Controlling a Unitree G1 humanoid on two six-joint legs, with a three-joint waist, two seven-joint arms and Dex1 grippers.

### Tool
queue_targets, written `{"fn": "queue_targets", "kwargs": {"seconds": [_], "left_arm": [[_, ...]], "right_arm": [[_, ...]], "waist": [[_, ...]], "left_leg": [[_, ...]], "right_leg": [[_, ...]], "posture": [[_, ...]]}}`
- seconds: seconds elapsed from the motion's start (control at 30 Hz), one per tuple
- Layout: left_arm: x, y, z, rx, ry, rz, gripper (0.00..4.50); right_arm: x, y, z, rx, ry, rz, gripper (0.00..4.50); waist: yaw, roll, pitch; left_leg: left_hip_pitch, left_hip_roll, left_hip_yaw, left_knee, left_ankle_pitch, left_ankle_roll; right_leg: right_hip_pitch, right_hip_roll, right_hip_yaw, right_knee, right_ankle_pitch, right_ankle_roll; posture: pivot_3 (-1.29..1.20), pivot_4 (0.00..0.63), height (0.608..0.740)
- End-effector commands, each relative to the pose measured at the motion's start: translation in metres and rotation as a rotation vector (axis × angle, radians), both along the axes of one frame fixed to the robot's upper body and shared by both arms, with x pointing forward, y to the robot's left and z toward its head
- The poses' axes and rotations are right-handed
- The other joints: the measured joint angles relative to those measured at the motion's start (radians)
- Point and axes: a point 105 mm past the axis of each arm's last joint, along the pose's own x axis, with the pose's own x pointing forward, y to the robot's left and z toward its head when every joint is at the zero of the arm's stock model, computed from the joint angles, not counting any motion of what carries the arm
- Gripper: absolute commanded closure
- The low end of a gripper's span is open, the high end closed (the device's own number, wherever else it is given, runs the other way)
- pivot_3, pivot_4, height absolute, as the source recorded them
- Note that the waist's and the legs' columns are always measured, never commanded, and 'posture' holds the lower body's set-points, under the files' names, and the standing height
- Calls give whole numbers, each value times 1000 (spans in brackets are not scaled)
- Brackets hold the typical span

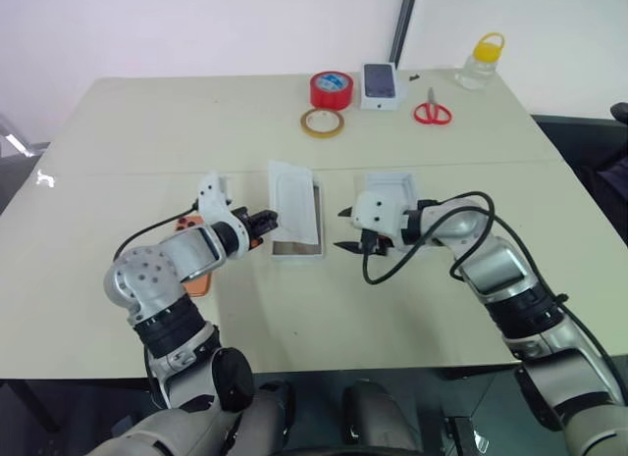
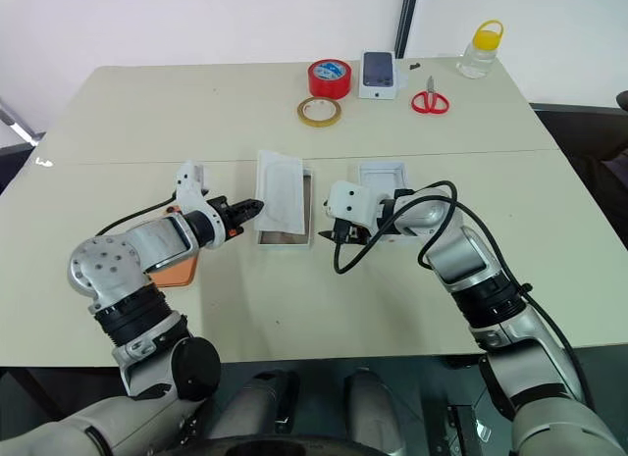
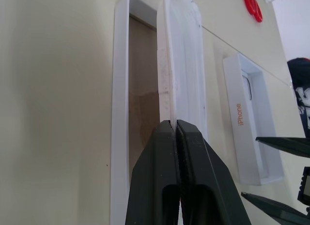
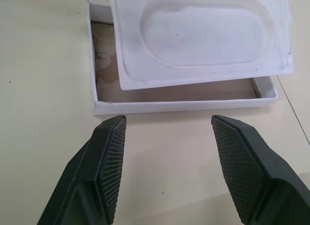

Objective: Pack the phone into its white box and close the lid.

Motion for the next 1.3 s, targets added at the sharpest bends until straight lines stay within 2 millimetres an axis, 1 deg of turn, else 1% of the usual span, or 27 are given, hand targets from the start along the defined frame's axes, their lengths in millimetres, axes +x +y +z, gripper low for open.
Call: {"fn": "queue_targets", "kwargs": {"seconds": [0.03,0.07,0.13,0.17,0.2,0.23,0.27,0.4,0.53,0.6,0.63,0.67,0.7,0.77,0.83,0.9,0.93,1.0,1.1,1.17,1.3], "left_arm": [[-3,-4,7,10,-40,-19,3858],[-4,-4,7,10,-40,-20,3584],[-5,-4,7,6,-44,-24,2603],[-5,-4,7,4,-47,-24,2044],[-5,-3,8,3,-49,-24,1609],[-5,-2,8,4,-52,-21,955],[-5,0,9,5,-54,-18,545],[-2,7,15,5,-73,-3,545],[0,8,33,-10,-151,-12,545],[1,12,42,3,-198,-11,484],[1,15,45,21,-222,-6,484],[1,19,47,44,-243,-3,484],[1,25,48,91,-265,0,484],[0,43,42,289,-311,2,484],[-3,58,33,503,-370,-35,484],[-8,67,26,664,-436,-101,484],[-12,71,23,705,-467,-136,484],[-18,76,18,732,-508,-178,484],[-23,86,13,723,-526,-187,484],[-27,90,10,715,-522,-190,484],[-37,98,-4,729,-490,-211,484]], "right_arm": [[1,5,16,26,-63,13,1512],[1,5,16,25,-63,12,1512],[2,5,17,25,-66,11,1512],[2,5,17,27,-68,10,1512],[3,5,18,29,-69,9,1512],[3,6,18,32,-70,9,1512],[4,6,19,35,-71,8,1512],[8,8,22,58,-72,-11,1512],[21,8,29,130,-61,-94,1512],[27,10,33,177,-34,-136,2058],[30,11,34,203,-17,-154,2435],[32,14,36,226,2,-170,2882],[34,18,37,245,21,-177,3430],[34,31,35,262,51,-180,4461],[40,41,30,265,69,-214,4461],[45,51,26,259,70,-243,4461],[48,56,22,248,64,-256,4461],[52,66,18,236,64,-270,4461],[56,80,11,217,99,-282,4461],[60,89,9,210,106,-289,4461],[69,109,7,213,129,-317,4461]], "waist": [[0,0,0],[0,0,0],[0,0,0],[0,0,0],[0,0,0],[0,0,0],[-1,0,0],[-1,0,0],[0,0,0],[0,0,0],[-3,0,0],[-5,0,0],[-6,0,0],[-17,0,0],[-31,1,0],[-29,1,0],[-29,2,0],[-28,2,0],[-24,2,1],[-26,3,1],[-32,3,1]], "left_leg": [[0,0,0,0,0,0],[0,0,0,0,0,0],[0,0,0,0,0,0],[0,0,0,0,0,0],[0,0,0,0,0,0],[0,0,0,0,0,0],[0,0,0,0,0,0],[0,0,0,0,0,0],[0,0,0,0,0,0],[0,0,0,0,0,0],[0,0,0,0,0,0],[0,0,0,0,0,0],[0,0,0,0,0,0],[0,1,0,-1,0,-1],[0,1,0,-3,1,-2],[1,1,0,-4,2,-3],[1,1,0,-4,2,-3],[1,1,0,-4,2,-3],[0,1,0,-4,2,-3],[0,1,0,-4,2,-2],[0,1,0,-5,2,-2]], "right_leg": [[0,0,0,0,0,0],[0,0,0,0,0,0],[0,0,0,0,0,0],[0,0,0,0,0,0],[0,0,0,0,0,0],[0,0,0,0,0,0],[0,0,0,0,0,0],[0,0,0,0,0,0],[0,0,0,0,0,0],[0,0,0,0,0,0],[0,0,0,0,0,0],[0,0,0,0,0,0],[0,0,0,0,0,0],[-1,1,1,1,0,0],[-2,1,1,1,0,0],[-3,1,2,2,0,-1],[-3,1,1,1,1,-1],[-3,1,1,1,1,-2],[-3,0,1,1,1,-2],[-3,0,1,0,1,-2],[-3,1,1,1,1,-2]], "posture": [[0,150,740],[0,150,740],[0,150,740],[0,150,740],[0,150,740],[0,150,740],[0,150,740],[0,150,740],[0,150,740],[0,150,740],[0,150,740],[0,150,740],[0,150,740],[0,150,740],[0,150,740],[0,150,740],[0,150,740],[0,150,740],[0,150,740],[0,150,740],[0,150,740]]}}
